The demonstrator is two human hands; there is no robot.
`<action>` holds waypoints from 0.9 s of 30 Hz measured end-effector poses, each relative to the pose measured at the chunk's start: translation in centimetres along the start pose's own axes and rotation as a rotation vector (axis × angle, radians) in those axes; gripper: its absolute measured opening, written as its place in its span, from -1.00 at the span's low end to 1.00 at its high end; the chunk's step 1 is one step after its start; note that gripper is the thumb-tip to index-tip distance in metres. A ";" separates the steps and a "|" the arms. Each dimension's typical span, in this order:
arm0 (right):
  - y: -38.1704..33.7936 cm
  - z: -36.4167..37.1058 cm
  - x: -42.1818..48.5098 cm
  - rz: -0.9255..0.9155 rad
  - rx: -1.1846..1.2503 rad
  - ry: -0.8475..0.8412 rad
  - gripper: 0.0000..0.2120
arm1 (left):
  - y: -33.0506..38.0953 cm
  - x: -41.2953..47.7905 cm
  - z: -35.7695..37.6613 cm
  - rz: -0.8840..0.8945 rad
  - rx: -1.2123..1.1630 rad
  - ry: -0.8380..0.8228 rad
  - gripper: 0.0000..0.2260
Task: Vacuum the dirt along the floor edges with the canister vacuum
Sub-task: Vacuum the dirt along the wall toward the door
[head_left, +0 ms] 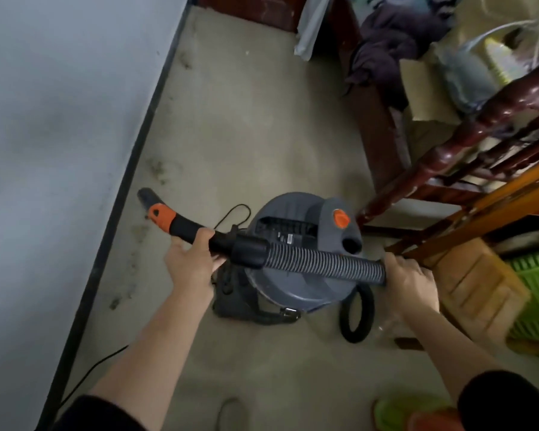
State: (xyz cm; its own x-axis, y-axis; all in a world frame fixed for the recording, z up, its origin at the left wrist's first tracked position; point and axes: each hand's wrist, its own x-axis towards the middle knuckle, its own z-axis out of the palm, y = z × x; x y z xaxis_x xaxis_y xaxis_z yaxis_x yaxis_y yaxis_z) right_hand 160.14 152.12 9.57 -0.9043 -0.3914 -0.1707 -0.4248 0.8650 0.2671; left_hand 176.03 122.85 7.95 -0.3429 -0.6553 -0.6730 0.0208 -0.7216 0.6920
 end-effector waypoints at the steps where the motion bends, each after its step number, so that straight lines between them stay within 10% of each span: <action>1: 0.0 -1.0 0.8 0.094 0.042 0.068 -0.67 | 1.0 -0.3 1.4 0.016 -0.011 -0.006 -0.64; 7: -1.6 -7.5 7.5 0.622 0.705 0.077 -0.48 | 7.9 -0.7 7.7 0.115 -0.118 0.004 -0.77; 11: -2.7 -9.5 13.2 0.602 0.983 0.026 -0.54 | 11.3 2.9 9.1 0.169 -0.120 0.068 -0.61; 19: -14.8 -0.8 13.8 0.989 1.341 -0.670 -0.66 | 13.6 14.1 14.6 -0.033 -0.101 0.011 -0.94; 27: -20.9 0.5 17.4 1.525 1.480 -0.425 -0.37 | 14.7 25.4 16.5 -0.078 0.014 0.022 -0.88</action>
State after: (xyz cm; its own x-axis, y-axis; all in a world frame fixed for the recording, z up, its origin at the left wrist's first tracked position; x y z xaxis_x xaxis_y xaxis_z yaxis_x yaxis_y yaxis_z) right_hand 153.32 127.35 0.51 -0.2699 0.5435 -0.7948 0.9438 -0.0143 -0.3303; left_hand 152.12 99.31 5.30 -0.3223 -0.6020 -0.7306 -0.0185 -0.7676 0.6406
